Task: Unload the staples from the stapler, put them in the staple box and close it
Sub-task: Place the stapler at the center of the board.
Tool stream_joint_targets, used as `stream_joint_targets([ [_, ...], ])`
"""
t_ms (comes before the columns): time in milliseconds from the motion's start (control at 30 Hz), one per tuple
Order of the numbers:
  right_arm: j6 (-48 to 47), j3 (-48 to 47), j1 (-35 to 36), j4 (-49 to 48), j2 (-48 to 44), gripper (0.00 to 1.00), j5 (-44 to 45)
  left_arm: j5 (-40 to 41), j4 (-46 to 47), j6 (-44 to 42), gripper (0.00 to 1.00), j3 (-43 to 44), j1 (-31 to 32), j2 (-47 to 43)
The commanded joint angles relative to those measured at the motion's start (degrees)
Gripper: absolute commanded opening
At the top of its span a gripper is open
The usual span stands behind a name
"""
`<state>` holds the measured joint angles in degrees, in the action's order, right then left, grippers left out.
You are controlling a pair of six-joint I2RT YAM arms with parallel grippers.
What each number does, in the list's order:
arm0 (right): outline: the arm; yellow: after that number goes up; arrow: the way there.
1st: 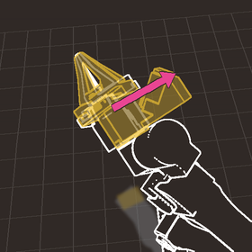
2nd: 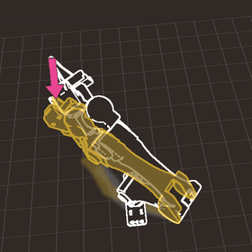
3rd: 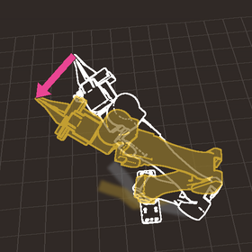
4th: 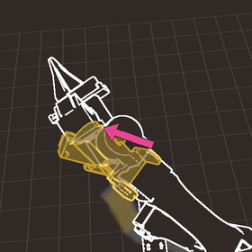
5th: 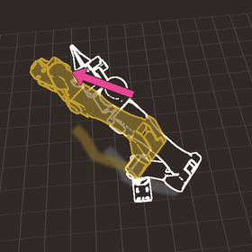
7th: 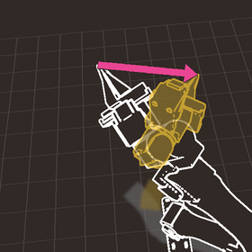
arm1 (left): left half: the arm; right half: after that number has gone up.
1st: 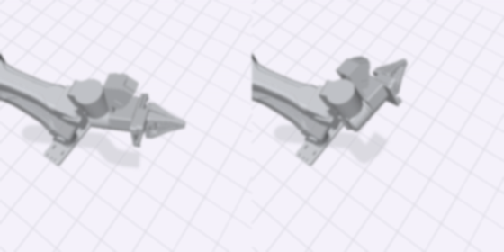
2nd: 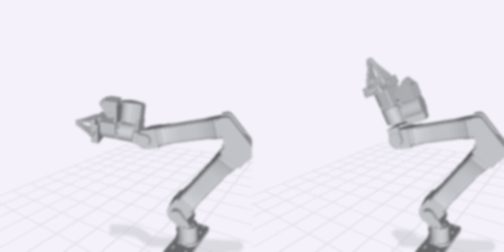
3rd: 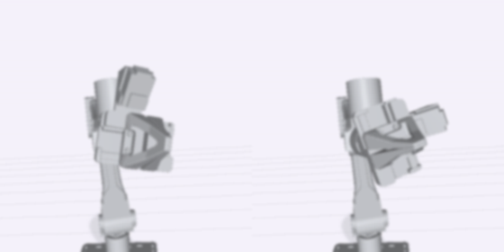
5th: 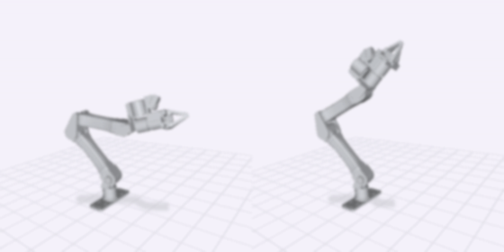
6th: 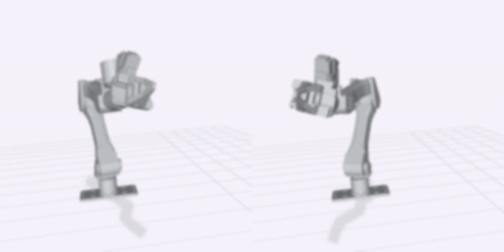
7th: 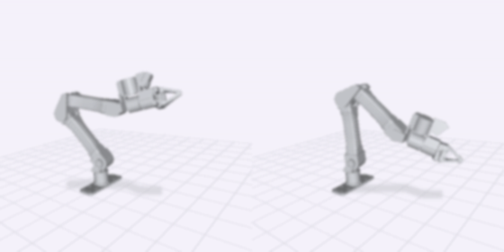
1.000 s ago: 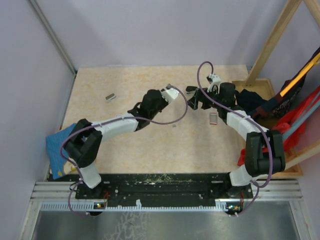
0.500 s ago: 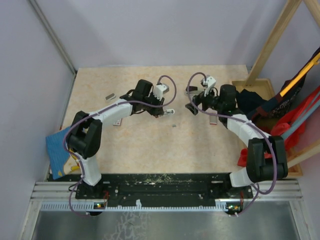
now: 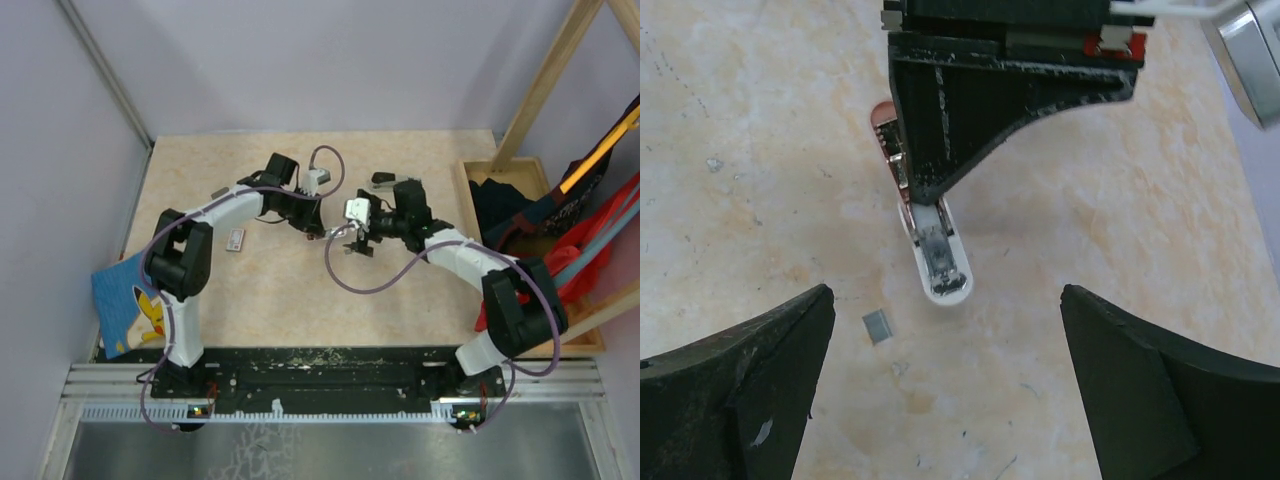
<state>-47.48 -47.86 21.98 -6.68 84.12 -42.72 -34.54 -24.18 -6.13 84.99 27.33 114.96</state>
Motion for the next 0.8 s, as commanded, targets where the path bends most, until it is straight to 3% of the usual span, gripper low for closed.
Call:
stream_joint_targets([
  [0, -10.0, -8.7, 3.0, 6.9, 4.7, 0.93, -2.3, -5.6, -3.7, -2.5, 0.01, 2.1, -0.2, 0.8],
  [267, -13.5, -17.2, 5.1, 16.5, 13.9, 0.77, -3.3, -8.3, -5.0, -3.4, 0.01, 2.8, -1.0, 1.3],
  [467, -14.8, -16.4, 6.7, 15.7, 16.1, 0.74, -1.5, -9.1, -6.0, -4.0, 0.01, 3.6, -1.2, 2.2],
  [767, -13.2, -14.5, 8.3, 10.5, 17.7, 0.57, 2.1, -10.1, -7.3, -5.2, 0.01, 3.9, -1.2, 2.7],
])
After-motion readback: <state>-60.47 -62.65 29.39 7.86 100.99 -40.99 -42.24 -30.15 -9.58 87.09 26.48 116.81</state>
